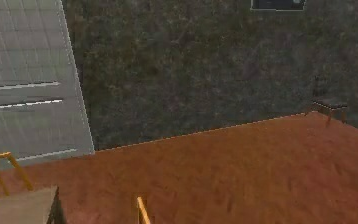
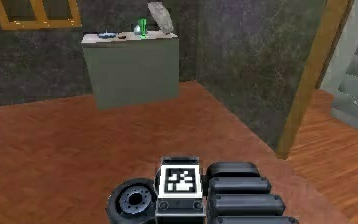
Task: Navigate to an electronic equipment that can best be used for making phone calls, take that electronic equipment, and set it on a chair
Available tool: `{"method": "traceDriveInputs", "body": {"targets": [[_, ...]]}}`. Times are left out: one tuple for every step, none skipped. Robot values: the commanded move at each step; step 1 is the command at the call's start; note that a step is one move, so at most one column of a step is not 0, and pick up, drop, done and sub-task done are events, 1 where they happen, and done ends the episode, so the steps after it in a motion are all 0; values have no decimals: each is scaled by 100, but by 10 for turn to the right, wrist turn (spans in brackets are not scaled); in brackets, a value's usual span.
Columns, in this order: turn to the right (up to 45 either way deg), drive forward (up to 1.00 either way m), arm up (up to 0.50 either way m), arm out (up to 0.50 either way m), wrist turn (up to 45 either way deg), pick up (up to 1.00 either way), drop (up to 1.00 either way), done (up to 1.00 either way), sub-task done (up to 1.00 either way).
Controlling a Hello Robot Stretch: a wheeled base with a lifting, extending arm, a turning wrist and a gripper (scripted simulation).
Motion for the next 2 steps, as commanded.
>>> {"method": "traceDriveInputs", "body": {"targets": [[-360,0,0,0,0,0,0,0,0],[270,0,0,0,0,0,0,0,0]]}}
